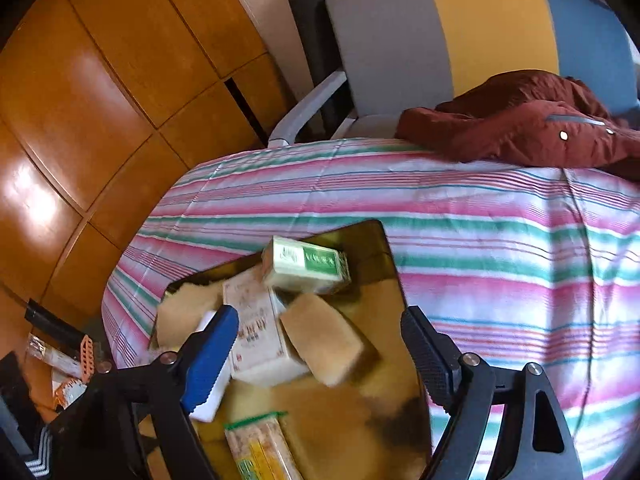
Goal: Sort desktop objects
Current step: 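Carry the medicine box and knitted sock into the gold tray and release both, then withdraw both tools from the tray toward the remaining snack packs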
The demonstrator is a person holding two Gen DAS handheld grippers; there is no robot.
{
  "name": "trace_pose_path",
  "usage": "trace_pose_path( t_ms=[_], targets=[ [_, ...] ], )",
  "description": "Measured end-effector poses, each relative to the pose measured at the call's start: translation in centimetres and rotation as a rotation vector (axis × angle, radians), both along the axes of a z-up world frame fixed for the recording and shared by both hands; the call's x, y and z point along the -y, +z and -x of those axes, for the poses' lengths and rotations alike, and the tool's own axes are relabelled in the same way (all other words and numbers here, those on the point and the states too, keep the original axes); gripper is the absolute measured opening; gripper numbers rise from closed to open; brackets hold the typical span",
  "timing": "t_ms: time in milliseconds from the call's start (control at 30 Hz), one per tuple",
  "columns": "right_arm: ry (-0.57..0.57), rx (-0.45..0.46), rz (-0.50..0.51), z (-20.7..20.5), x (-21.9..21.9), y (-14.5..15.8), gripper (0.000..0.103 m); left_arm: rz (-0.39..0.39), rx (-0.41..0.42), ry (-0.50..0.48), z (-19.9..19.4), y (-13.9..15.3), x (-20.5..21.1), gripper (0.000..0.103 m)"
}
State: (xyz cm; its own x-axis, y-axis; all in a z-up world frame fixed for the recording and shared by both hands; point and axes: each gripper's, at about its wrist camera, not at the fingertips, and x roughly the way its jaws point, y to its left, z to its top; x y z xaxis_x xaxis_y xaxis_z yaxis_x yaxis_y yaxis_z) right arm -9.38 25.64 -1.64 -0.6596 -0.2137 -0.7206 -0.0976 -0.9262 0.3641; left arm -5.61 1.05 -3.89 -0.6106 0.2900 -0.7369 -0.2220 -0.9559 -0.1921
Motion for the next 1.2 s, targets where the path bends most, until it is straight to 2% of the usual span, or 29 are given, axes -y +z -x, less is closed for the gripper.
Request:
trace_pose_path(
  t_ms=[200, 433, 500, 600, 767, 933, 1200],
  targets=[
    [-0.008, -0.013, -0.057, -3.6, -0.1, 0.5, 0.090, -0.027, -0.021, -0.017, -0.7, 1.3, -0.2, 0.053],
    [-0.035, -0.041, -0.098, -7.6, -0.2, 1.3, 0.096, -0.015, -0.024, 0.000, -1.4, 1.7, 0.9, 0.053],
    [-0.045, -0.044, -0.109, -8.6, -0.2, 1.2, 0.096, -0.013, -0.036, 0.010, -2.0, 1.8, 1.6, 0.053],
    [-0.054, -0.038, -0.103, -9.8, -0.4, 1.0, 0.096, 0.034, -0.056, 0.035, -2.7, 1.8, 2.3, 0.052],
    [-0.070, -0.024, -0.116, -11.4, -0.8, 0.6, 0.096, 0.007, -0.041, 0.052, -3.0, 1.9, 3.3, 0.052],
    [-0.102, -0.005, -0.136, -13.1, -2.1, 0.4, 0.097, 0.000, -0.067, 0.000, -3.6, 3.1, 1.5, 0.053],
    [-0.216, 0.013, -0.159, -16.4, -6.3, 0.8, 0.099, 0.047, -0.112, -0.159, -5.4, 4.6, -5.0, 0.053]
  ],
)
